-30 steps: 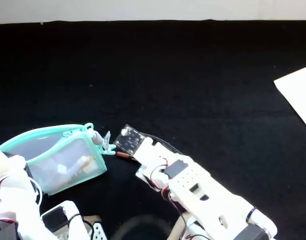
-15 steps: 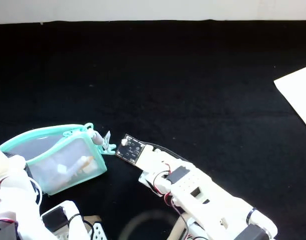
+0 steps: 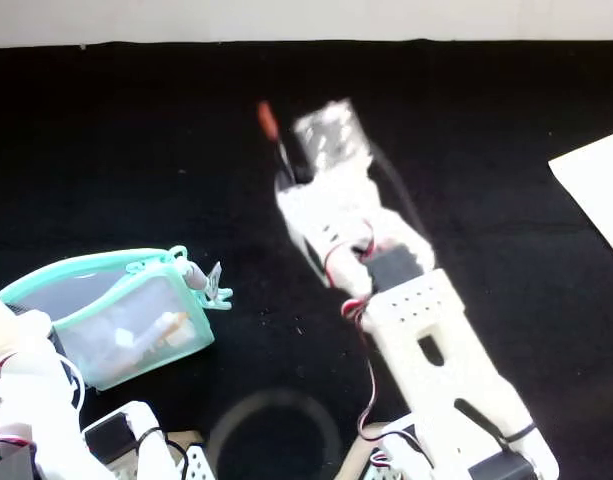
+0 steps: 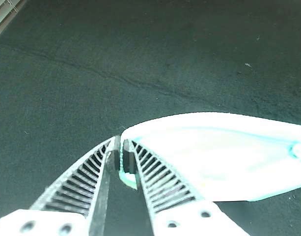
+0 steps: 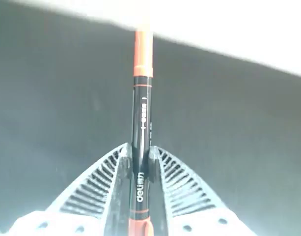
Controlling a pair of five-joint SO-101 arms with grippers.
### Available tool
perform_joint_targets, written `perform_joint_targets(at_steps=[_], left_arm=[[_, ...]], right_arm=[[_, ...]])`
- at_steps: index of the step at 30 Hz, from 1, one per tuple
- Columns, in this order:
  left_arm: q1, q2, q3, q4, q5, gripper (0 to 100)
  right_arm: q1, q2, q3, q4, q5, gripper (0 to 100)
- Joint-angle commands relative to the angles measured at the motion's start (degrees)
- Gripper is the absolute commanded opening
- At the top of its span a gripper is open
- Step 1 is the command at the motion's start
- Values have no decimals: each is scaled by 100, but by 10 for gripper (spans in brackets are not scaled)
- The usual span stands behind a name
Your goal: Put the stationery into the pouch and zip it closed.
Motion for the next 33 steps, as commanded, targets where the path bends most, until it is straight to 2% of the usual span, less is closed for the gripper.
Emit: perform_joint_targets(at_steps=[1, 5, 9, 20, 24, 33], left_arm=[[-31, -4, 180, 35, 35, 7], [-31, -4, 180, 62, 35, 7], [-40, -4, 180, 70, 44, 7], [-66, -4, 171, 70, 44, 7], [-57, -4, 171, 70, 44, 7], [-40, -4, 215, 70, 44, 7]], right_arm=[[-312, -84, -1604, 84, -949, 6], [-1051, -66, -2730, 84, -1547, 6], [-1596, 286, -3363, 110, -1670, 6], [-3292, 1288, -3477, -145, -1653, 6], [-3512, 1798, -3486, -382, -1653, 6], [-3591, 1877, -3292, -338, -1662, 6]])
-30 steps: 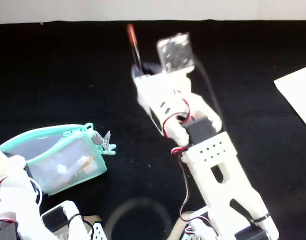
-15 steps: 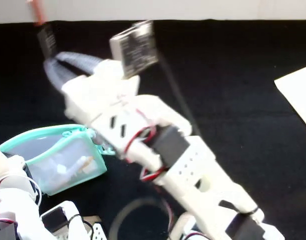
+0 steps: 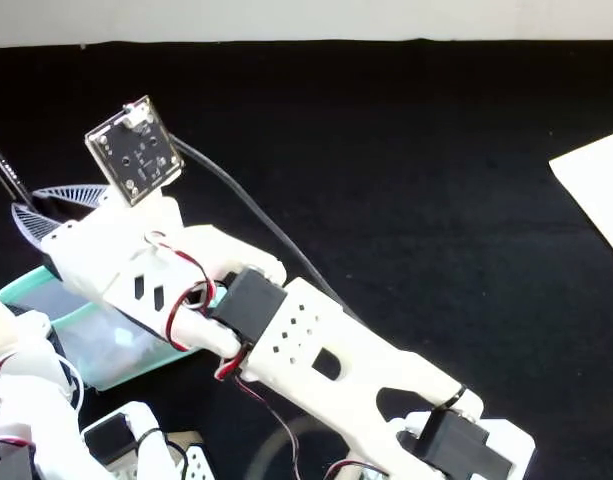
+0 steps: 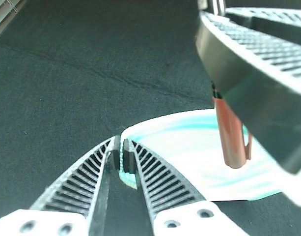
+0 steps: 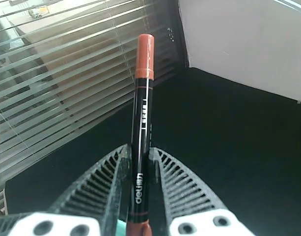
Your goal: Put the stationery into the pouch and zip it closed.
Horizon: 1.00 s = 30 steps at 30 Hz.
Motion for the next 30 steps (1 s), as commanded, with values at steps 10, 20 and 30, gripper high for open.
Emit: perform_joint_targets(at_steps=[10, 20, 30], left_arm=[[-40, -4, 189, 44, 35, 7], [-40, -4, 189, 62, 35, 7], [-40, -4, 189, 53, 35, 7]], right_arm=[[-242, -919, 1305, -92, -35, 6], [-171, -1587, 1965, -92, -62, 74], [101, -1675, 1956, -84, -70, 173]])
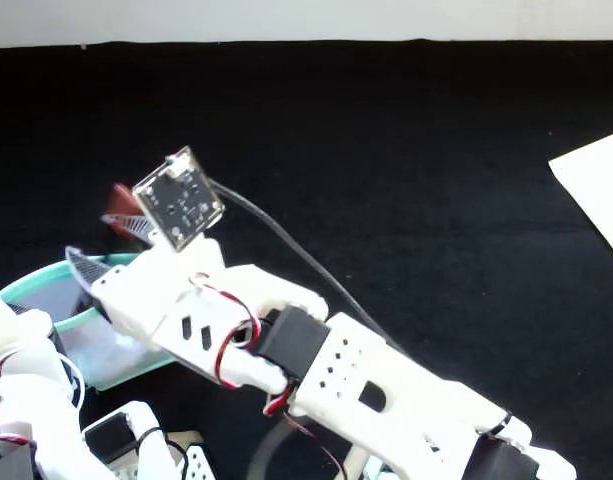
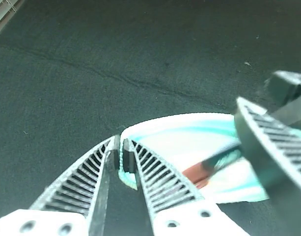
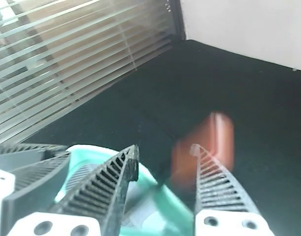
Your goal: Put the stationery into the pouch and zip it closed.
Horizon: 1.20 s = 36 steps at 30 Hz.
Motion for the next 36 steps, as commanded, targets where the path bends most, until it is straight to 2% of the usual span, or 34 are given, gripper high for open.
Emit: perform_joint_targets(at_steps=[1, 9, 13, 16, 22, 25, 29, 33, 36], left_arm=[[-40, -4, 189, 53, 35, 7], [-40, -4, 198, 53, 35, 7], [-40, -4, 198, 62, 35, 7], [-40, -4, 198, 70, 35, 7], [-40, -4, 198, 70, 44, 7], [-40, -4, 198, 62, 44, 7], [-40, -4, 198, 70, 44, 7], [-40, -4, 198, 70, 44, 7], [-40, -4, 207, 70, 44, 7]], right_arm=[[127, -198, -31, -66, -53, 173], [136, -198, -48, -66, -35, 173], [435, -198, -84, -66, -35, 173], [1007, -198, -303, -4, -35, 173], [2369, -198, -892, 875, -97, 173], [2976, -198, -875, 927, -404, 173], [3477, -163, -866, 1437, -413, 173], [3547, -136, -796, 2062, 114, 173], [3275, -198, -295, 2185, 809, 173]])
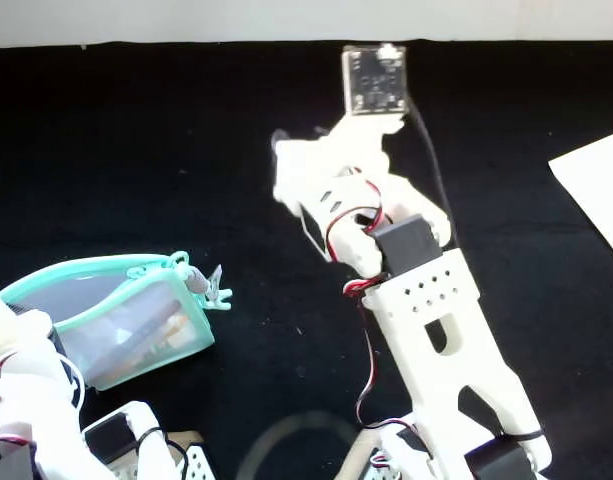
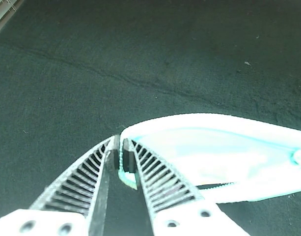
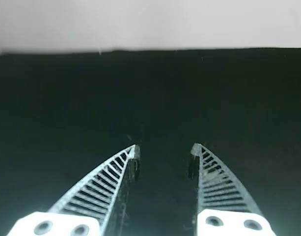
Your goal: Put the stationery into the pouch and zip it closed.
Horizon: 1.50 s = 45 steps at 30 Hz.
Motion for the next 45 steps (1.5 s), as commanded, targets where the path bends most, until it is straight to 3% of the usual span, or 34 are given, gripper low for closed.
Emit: perform_joint_targets(at_steps=[1, 5, 9, 17, 20, 31, 45], left_arm=[[-40, -4, 207, 70, 44, 7], [-40, -4, 207, 70, 44, 7], [-40, -4, 207, 70, 44, 7], [-40, -4, 514, 35, 44, 7], [-40, -4, 514, 35, 44, 7], [-40, -4, 549, 35, 35, 7], [-66, -4, 549, 35, 35, 7]], right_arm=[[-295, -189, 418, 171, 905, 173], [-936, -189, 1341, 207, 1846, 173], [-1262, -127, 2026, -92, 1881, 173], [-1464, -189, 3336, -989, 1248, 173], [-1675, -189, 3486, -1068, 1196, 173], [-2018, -180, 3530, -1297, -158, 173], [-2607, -180, 3538, -927, -167, 173]])
